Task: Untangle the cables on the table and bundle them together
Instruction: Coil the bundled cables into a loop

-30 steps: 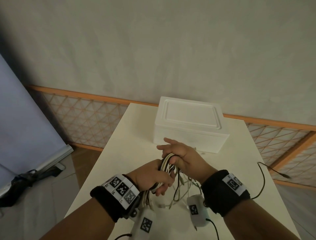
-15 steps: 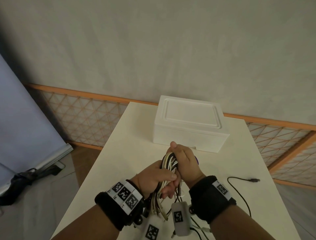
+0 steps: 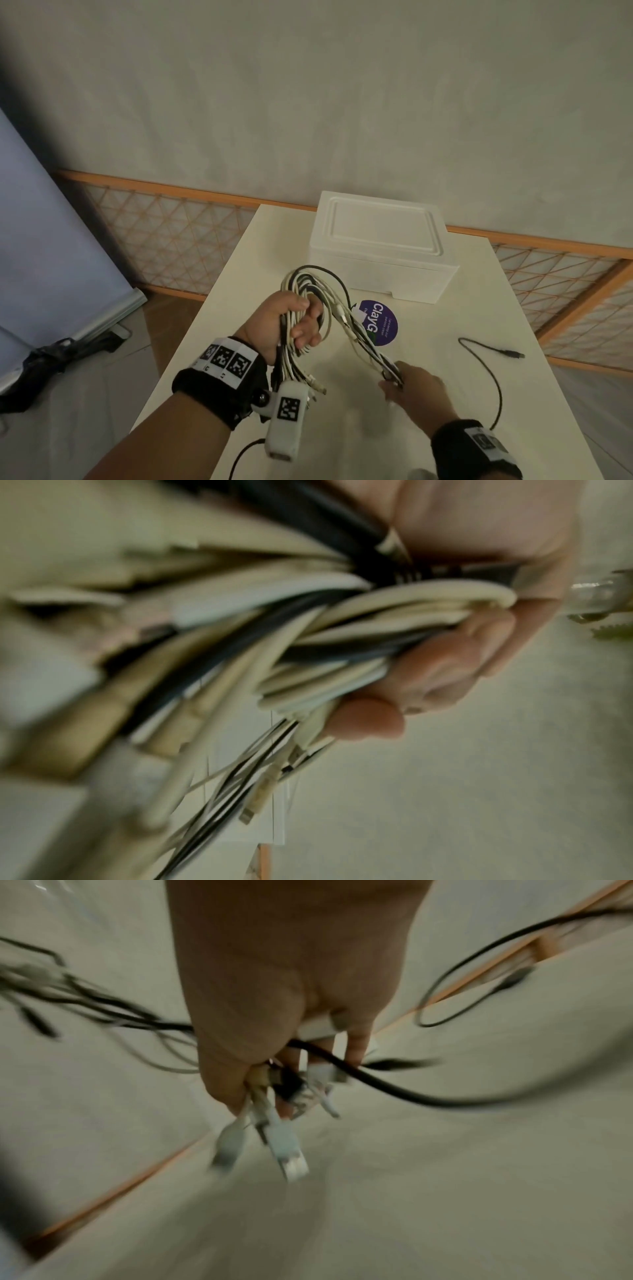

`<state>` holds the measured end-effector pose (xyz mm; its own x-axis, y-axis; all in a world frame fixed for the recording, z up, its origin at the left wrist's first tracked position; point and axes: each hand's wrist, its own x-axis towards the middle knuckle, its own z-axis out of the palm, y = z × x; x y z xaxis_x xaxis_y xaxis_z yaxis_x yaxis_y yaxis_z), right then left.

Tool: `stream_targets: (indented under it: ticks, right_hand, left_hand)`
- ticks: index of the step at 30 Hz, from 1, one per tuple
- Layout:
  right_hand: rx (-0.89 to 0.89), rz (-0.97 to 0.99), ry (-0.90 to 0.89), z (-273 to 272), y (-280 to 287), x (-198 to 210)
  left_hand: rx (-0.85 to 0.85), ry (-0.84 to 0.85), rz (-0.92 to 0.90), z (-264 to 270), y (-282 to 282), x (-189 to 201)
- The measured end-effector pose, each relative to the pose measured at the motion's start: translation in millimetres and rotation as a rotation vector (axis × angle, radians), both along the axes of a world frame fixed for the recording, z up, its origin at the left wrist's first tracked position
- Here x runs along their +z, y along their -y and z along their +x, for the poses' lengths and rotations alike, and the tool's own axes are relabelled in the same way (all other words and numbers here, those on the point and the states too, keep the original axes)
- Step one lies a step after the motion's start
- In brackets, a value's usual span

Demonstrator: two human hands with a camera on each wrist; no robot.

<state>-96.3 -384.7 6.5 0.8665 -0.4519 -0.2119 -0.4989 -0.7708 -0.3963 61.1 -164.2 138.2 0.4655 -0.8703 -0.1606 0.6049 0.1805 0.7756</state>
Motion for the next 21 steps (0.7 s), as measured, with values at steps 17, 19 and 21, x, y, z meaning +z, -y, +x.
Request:
stream_targets:
  ticks: [17,19,21]
  right_hand:
    - [0.112,0.820,0.643,59,-64,118]
    - [0.012,0.934,0.405,70,-70,93]
    - [-0.128,0.905,0.184,72,-67,70]
  left_hand:
    - [-0.039,0.180,0.076,-14,10,8]
    - [-0.062,0.179,0.023,-17,8,16]
    - [-0.054,0.167,0.012,-16,5,22]
